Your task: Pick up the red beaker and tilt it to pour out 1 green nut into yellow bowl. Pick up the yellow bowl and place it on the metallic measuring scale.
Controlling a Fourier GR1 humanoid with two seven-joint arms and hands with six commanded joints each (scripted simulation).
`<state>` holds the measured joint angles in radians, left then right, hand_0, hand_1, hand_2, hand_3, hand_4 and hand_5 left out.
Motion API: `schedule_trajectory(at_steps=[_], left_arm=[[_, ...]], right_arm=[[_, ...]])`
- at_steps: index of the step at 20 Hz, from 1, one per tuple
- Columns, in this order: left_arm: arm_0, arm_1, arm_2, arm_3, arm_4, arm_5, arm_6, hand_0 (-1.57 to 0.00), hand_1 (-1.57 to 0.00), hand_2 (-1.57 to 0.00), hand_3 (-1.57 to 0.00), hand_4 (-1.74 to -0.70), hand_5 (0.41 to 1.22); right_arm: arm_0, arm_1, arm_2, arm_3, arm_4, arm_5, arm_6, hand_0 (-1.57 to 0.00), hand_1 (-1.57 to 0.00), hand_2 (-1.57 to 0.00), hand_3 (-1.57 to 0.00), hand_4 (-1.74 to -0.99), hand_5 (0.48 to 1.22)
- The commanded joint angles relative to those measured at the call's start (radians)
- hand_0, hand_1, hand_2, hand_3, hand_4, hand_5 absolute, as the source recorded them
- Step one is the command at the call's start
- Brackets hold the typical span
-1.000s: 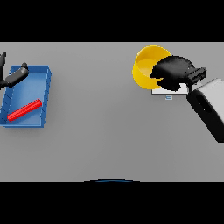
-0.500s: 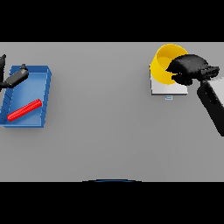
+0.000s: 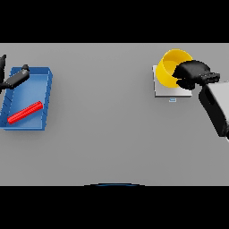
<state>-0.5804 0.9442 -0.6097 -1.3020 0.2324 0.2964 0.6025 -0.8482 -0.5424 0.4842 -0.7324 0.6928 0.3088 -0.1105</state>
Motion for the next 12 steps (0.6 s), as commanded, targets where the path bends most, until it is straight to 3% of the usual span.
schedule_trajectory(at_steps=[1, 3, 5, 6, 7, 9, 12], left_arm=[[0.001, -0.004, -0.001, 0.009, -0.002, 0.001, -0.003, 0.0, 0.0, 0.0, 0.0, -0.81, 0.728], [-0.004, -0.007, 0.001, 0.018, 0.0, -0.004, -0.009, 0.0, 0.0, 0.0, 0.0, -0.81, 0.734], [0.0, -0.003, 0.002, 0.017, 0.003, -0.013, -0.022, 0.0, 0.0, 0.0, 0.0, -0.81, 0.74], [-0.01, -0.01, 0.0, 0.021, 0.0, -0.011, -0.011, 0.0, 0.0, 0.0, 0.0, -0.81, 0.745], [-0.007, -0.003, 0.005, 0.019, 0.006, -0.014, -0.014, 0.0, 0.0, 0.0, 0.0, -0.81, 0.745], [-0.011, -0.011, 0.001, 0.032, 0.0, -0.012, -0.007, 0.0, 0.0, 0.0, 0.0, -0.81, 0.744], [-0.021, -0.02, -0.002, 0.048, 0.001, -0.026, -0.009, 0.0, 0.0, 0.0, 0.0, -0.81, 0.74]], right_arm=[[-0.012, -0.001, 0.002, 0.03, 0.004, -0.015, -0.03, -1.57, -1.48, -1.57, -1.51, -1.727, 1.221], [-0.017, 0.007, 0.007, 0.043, -0.007, -0.008, -0.041, -1.55, -1.42, -1.57, -1.48, -1.721, 1.221], [-0.02, 0.016, 0.008, 0.059, -0.019, 0.005, -0.044, -1.54, -1.41, -1.57, -1.17, -1.728, 1.221], [-0.03, 0.024, 0.003, 0.071, -0.024, 0.016, -0.03, -1.54, -1.44, -1.5, -1.02, -1.659, 1.221], [-0.031, 0.022, 0.003, 0.08, -0.026, 0.018, -0.03, -1.52, -1.35, -1.35, -0.91, -1.596, 1.134], [-0.03, 0.021, -0.004, 0.085, -0.034, 0.024, -0.031, -0.98, -0.87, -0.95, -0.76, -1.504, 0.983], [-0.044, 0.024, -0.003, 0.115, -0.03, 0.034, -0.037, -0.5, -0.44, -0.6, -0.64, -1.425, 0.851]])
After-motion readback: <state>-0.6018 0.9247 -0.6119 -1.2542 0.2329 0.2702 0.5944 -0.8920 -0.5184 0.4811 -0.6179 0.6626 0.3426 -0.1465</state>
